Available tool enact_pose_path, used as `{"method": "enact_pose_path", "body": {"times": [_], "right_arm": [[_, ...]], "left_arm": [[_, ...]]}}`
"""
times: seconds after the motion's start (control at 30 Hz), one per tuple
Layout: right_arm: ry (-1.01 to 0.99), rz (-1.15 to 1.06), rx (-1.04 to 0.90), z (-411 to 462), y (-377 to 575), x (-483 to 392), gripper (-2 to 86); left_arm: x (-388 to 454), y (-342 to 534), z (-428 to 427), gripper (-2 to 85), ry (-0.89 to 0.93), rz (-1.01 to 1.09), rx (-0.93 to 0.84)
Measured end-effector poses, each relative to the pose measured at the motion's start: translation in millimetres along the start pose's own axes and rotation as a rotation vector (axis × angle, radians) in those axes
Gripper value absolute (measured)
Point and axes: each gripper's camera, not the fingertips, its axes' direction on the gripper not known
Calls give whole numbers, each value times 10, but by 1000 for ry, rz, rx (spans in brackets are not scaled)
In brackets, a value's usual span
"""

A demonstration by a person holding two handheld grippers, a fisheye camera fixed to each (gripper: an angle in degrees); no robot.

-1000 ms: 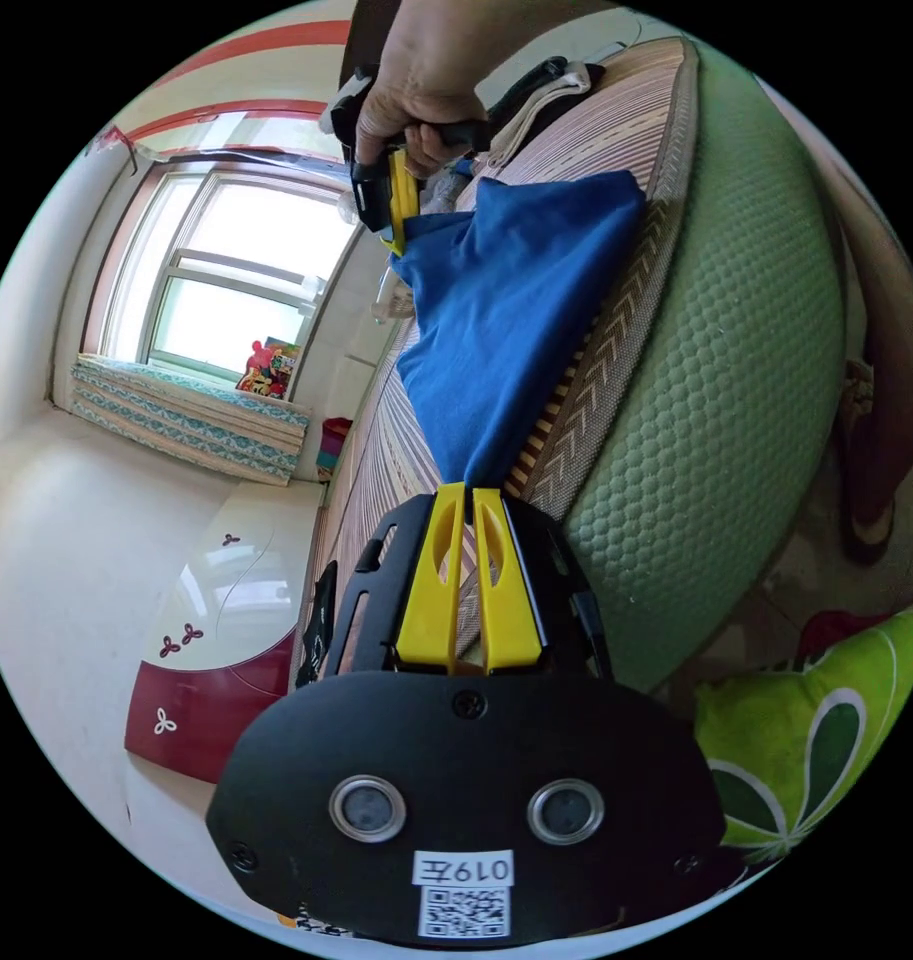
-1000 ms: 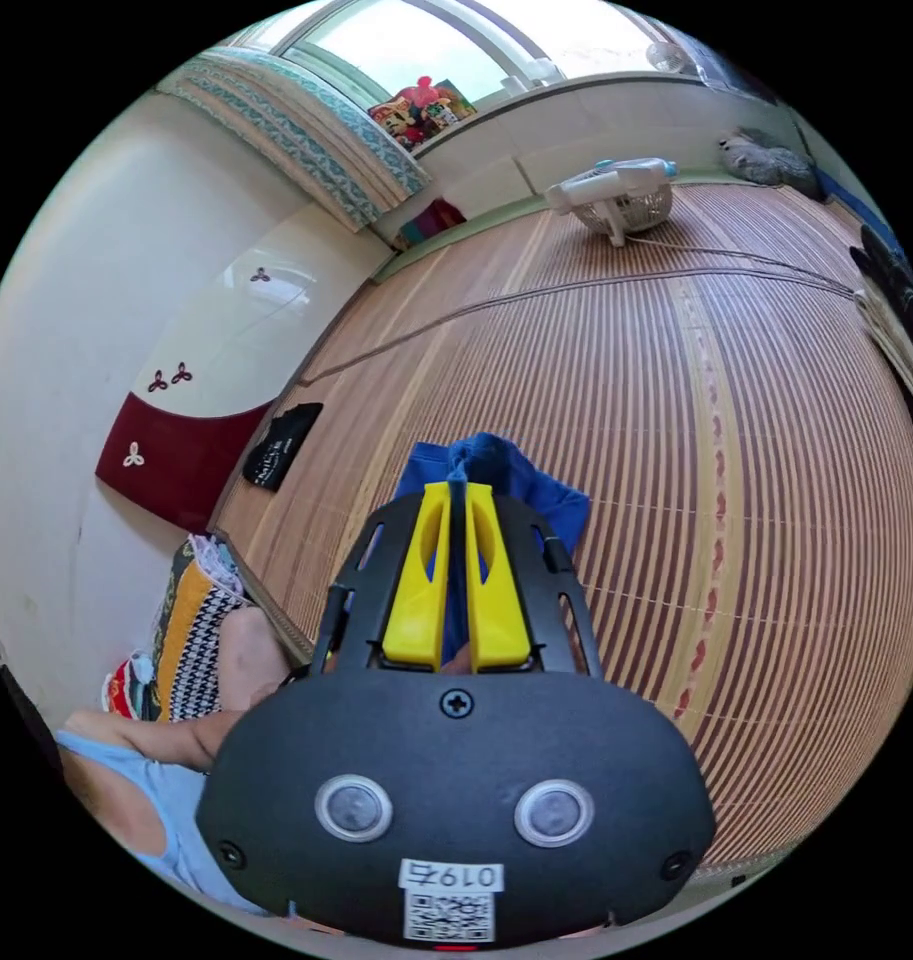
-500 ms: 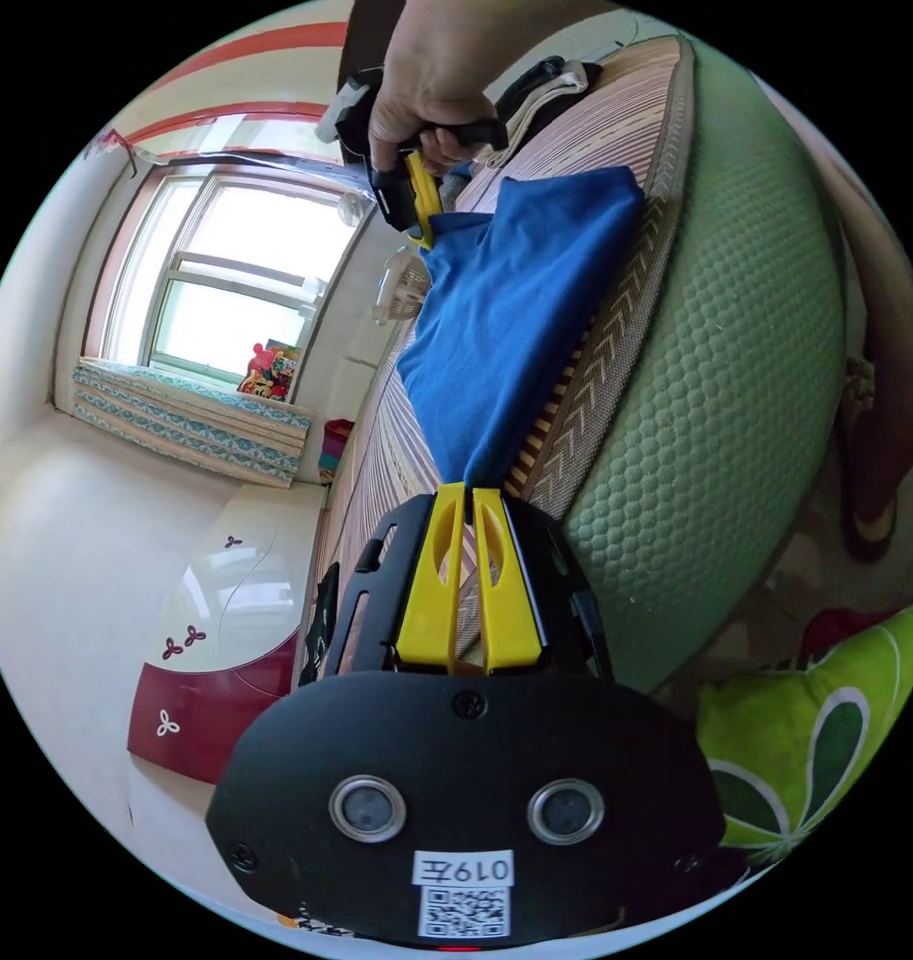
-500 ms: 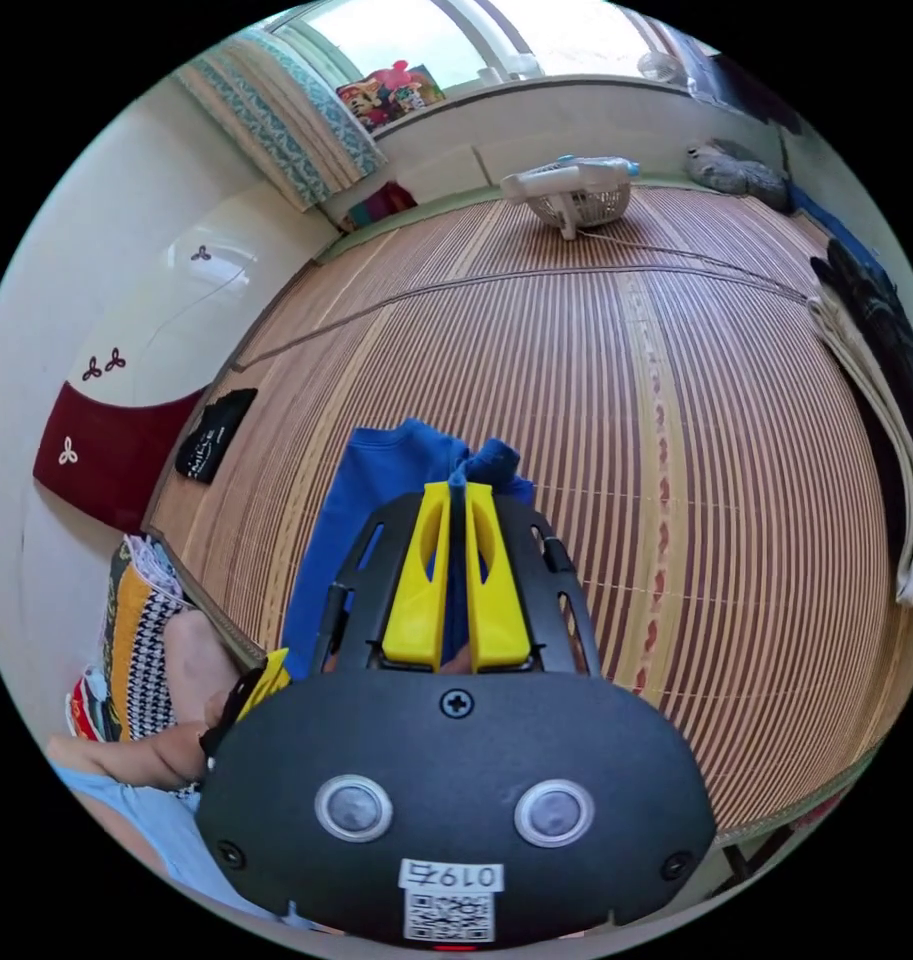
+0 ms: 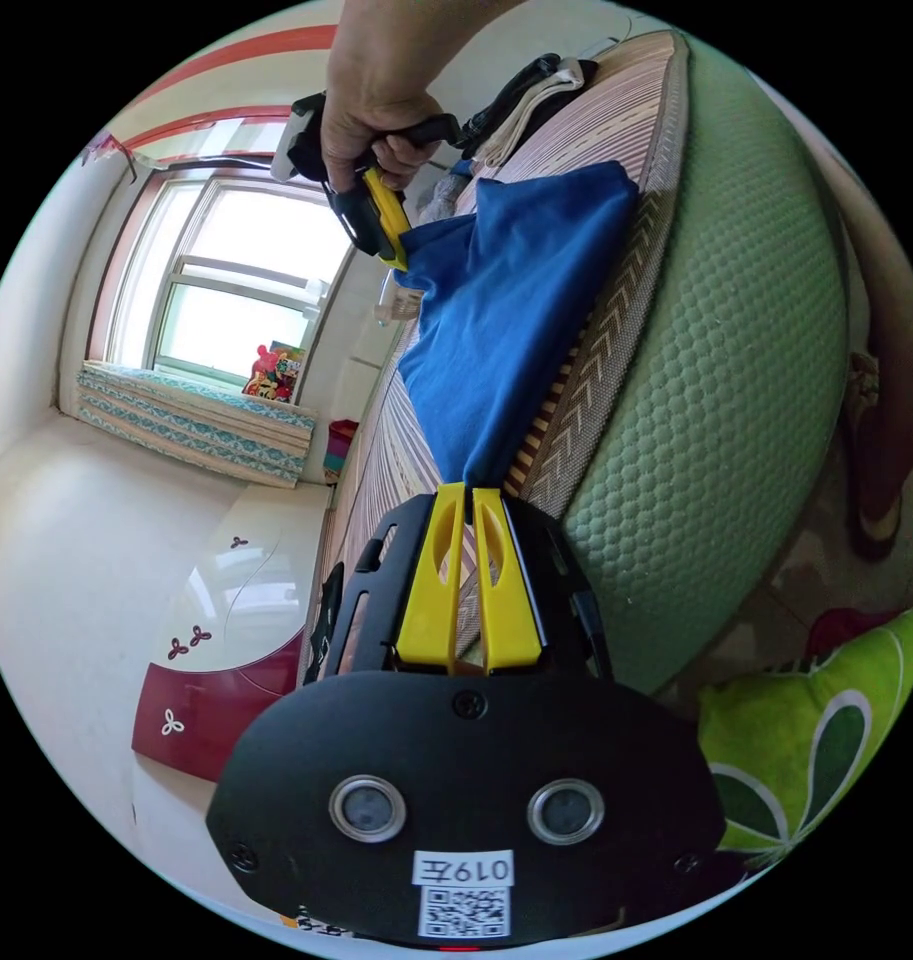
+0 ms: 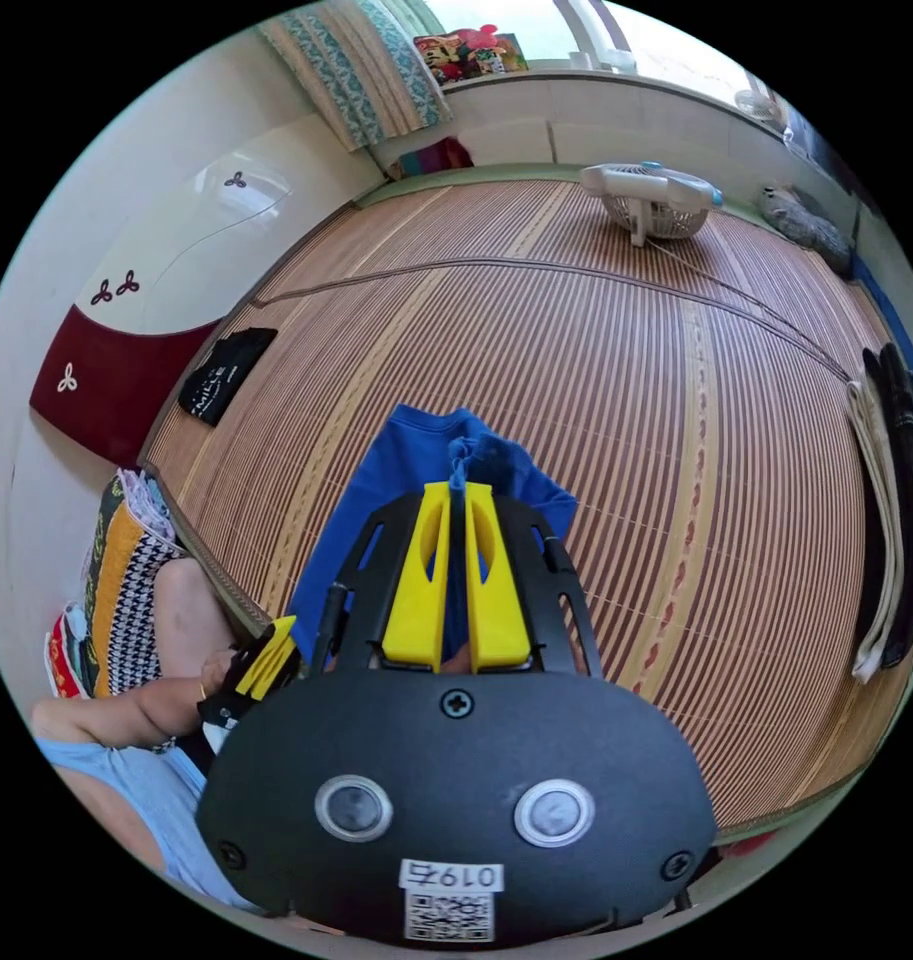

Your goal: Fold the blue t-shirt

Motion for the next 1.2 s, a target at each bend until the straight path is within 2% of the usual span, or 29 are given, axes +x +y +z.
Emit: {"method": "enact_pose_path", "body": {"times": [0.2,0.27,0.37,0.5,0.6,0.77,0.9,1.03,1.2], "right_arm": [[-12,28,11,67,45,13,-4],[131,34,2,101,50,-17,-4],[220,58,-22,195,84,58,-3],[154,136,35,203,241,267,-3],[102,163,155,158,498,335,-3],[170,189,287,200,831,368,-5],[173,183,301,227,822,404,-6],[8,208,323,139,737,627,-6],[49,161,311,67,653,667,-7]], "left_arm": [[40,19,61,13,-20,4,0],[34,32,85,13,-17,7,2],[29,45,115,14,-13,7,4],[39,56,150,15,-16,7,2],[42,71,178,15,-13,5,4],[68,94,224,15,-17,7,7],[90,105,253,14,-20,9,6],[116,116,280,12,-22,6,4],[151,134,302,11,-25,8,8]]}}
